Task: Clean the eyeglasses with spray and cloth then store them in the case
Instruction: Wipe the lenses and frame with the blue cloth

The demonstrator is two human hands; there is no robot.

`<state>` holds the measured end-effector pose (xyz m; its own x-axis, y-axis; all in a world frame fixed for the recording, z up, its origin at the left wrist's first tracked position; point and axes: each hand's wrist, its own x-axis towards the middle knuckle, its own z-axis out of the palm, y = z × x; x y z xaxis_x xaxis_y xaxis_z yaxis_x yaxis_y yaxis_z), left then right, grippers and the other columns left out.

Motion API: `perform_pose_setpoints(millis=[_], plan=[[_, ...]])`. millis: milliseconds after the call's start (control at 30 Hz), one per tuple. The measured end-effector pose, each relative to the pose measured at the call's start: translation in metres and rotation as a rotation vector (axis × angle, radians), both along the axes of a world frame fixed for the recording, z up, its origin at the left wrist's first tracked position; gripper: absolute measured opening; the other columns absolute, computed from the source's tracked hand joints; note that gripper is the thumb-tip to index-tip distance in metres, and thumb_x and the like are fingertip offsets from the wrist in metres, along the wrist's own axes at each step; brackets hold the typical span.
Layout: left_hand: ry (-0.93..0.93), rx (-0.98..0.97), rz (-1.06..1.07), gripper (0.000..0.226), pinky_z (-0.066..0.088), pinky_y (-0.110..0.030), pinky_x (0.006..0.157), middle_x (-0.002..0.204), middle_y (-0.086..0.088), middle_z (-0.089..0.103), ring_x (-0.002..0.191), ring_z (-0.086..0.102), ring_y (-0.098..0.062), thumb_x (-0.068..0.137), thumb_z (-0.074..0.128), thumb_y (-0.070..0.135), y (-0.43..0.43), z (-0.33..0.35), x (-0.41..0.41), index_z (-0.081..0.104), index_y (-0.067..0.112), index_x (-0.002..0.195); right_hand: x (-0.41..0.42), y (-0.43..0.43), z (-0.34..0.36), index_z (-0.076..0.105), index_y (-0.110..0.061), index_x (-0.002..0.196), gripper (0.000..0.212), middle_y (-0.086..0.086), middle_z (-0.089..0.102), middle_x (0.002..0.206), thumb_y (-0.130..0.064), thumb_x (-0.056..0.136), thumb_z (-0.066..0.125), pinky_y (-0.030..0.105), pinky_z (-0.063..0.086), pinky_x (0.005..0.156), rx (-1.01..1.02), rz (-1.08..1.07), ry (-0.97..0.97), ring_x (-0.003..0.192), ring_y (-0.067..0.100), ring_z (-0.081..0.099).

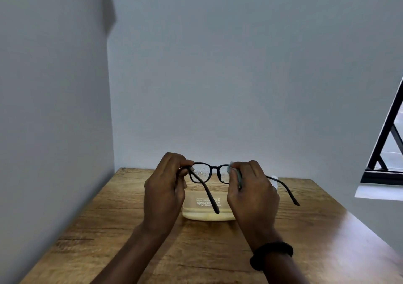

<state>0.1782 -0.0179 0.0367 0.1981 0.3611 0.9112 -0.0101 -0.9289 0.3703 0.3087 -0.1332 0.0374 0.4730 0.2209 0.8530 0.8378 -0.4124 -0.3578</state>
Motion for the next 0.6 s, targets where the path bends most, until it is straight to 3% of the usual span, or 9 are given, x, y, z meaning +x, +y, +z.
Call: perform_pose_setpoints(millis=[133,233,300,400,467,567,600], plan=[[-0.024,-0.006,0.011,0.037,0.048,-0.013,0.064,0.092,0.002,0.062,0.073,0.061,-0.007,0.082,0.059,-0.025,0.001,0.001,0.000,0.068,0.007,0.098,-0.001,0.003,-0.002,0.072,-0.024,0.099,0.010,-0.010,0.064,0.095,-0.017,0.093,0.068,0.033,0.054,0.051,0.035,0.181,-0.016,0.071,0.013,0.067],[-0.036,-0.030,0.023,0.038,0.048,-0.013,0.067,0.091,0.001,0.063,0.081,0.061,-0.004,0.082,0.058,-0.025,0.004,0.000,0.000,0.068,0.008,0.098,-0.003,0.005,-0.006,0.071,-0.028,0.097,0.011,-0.010,0.062,0.094,-0.024,0.094,0.061,0.036,0.053,0.051,-0.034,0.228,-0.011,0.070,0.015,0.065],[-0.039,-0.045,0.025,0.039,0.049,-0.017,0.065,0.092,0.003,0.062,0.078,0.061,-0.002,0.083,0.057,-0.024,0.007,-0.001,-0.001,0.068,0.010,0.098,-0.004,0.006,-0.008,0.070,-0.029,0.093,0.011,-0.010,0.061,0.093,-0.027,0.092,0.059,0.032,0.050,0.050,-0.120,0.160,-0.008,0.068,0.017,0.065],[-0.016,-0.027,0.040,0.037,0.043,-0.008,0.068,0.092,0.006,0.061,0.075,0.058,0.005,0.083,0.059,-0.022,0.009,-0.002,0.000,0.067,0.011,0.098,-0.006,0.004,-0.008,0.069,-0.027,0.090,0.006,-0.009,0.061,0.090,-0.023,0.091,0.064,0.028,0.045,0.049,-0.105,0.067,0.014,0.067,0.017,0.064],[0.016,0.012,0.049,0.036,0.042,-0.007,0.068,0.093,0.006,0.062,0.076,0.056,0.006,0.082,0.061,-0.022,0.008,-0.003,0.000,0.067,0.010,0.098,-0.008,0.001,-0.004,0.069,-0.025,0.091,0.007,-0.009,0.062,0.089,-0.019,0.090,0.067,0.026,0.045,0.050,0.007,0.095,0.007,0.067,0.013,0.063],[0.062,0.071,0.054,0.036,0.044,-0.006,0.071,0.094,0.003,0.064,0.084,0.058,0.001,0.079,0.063,-0.021,0.005,-0.005,0.000,0.068,0.008,0.099,-0.014,-0.001,0.001,0.071,-0.022,0.096,0.008,-0.010,0.064,0.090,-0.016,0.091,0.068,0.011,0.041,0.057,0.131,0.219,-0.056,0.072,0.006,0.059],[0.068,0.085,0.052,0.035,0.044,-0.007,0.072,0.094,0.002,0.064,0.085,0.059,-0.001,0.079,0.063,-0.020,0.004,-0.005,0.000,0.069,0.008,0.099,-0.015,-0.001,0.001,0.071,-0.021,0.098,0.008,-0.009,0.064,0.091,-0.016,0.092,0.068,0.012,0.044,0.057,0.126,0.248,-0.084,0.072,0.006,0.059]])
